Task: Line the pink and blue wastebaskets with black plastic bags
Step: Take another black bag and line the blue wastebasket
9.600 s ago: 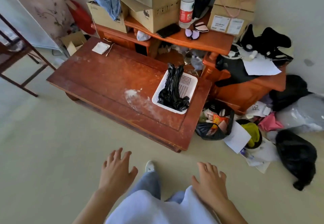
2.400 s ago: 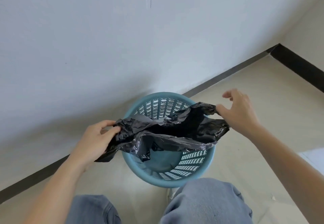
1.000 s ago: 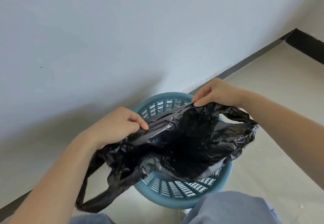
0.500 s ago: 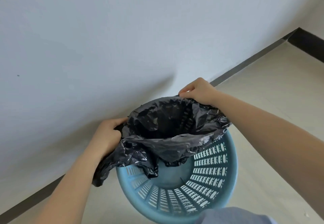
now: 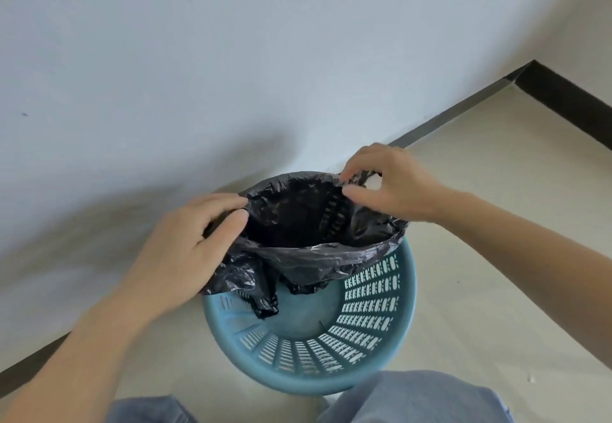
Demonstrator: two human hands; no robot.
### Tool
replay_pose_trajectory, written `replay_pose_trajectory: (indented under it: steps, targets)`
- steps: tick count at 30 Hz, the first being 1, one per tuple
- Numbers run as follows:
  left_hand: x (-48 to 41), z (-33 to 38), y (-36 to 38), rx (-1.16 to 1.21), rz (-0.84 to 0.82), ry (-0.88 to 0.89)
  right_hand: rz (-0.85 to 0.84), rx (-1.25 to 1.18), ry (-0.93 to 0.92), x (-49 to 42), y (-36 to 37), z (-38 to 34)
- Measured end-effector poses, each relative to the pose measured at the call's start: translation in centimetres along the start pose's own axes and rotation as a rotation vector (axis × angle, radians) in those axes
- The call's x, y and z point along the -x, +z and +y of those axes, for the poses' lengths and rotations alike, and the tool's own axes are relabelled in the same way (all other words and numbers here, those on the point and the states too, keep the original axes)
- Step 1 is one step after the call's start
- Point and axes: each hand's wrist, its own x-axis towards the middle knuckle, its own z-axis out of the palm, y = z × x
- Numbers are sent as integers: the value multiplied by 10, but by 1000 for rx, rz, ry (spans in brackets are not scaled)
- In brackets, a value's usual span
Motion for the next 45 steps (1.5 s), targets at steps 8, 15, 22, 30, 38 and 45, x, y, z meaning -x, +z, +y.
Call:
replay_pose_trajectory:
  steps: [8, 15, 22, 30, 38, 45]
  targets:
    - [52, 19, 68, -498, -180, 348, -56, 522, -23, 106, 19, 38]
    - [90, 9, 97, -502, -295, 432, 135, 380, 4, 182, 69, 65]
    - [114, -3, 101, -608, -265, 688, 178, 413, -188, 185, 95, 56]
    - [137, -38, 101, -634, -392, 533, 58, 372, -103, 178, 112, 55]
    - [129, -40, 59, 248, -367, -390, 368, -454, 721, 151, 77, 32]
    - [79, -51, 36, 416, -119, -741, 316, -762, 836, 76, 73, 34]
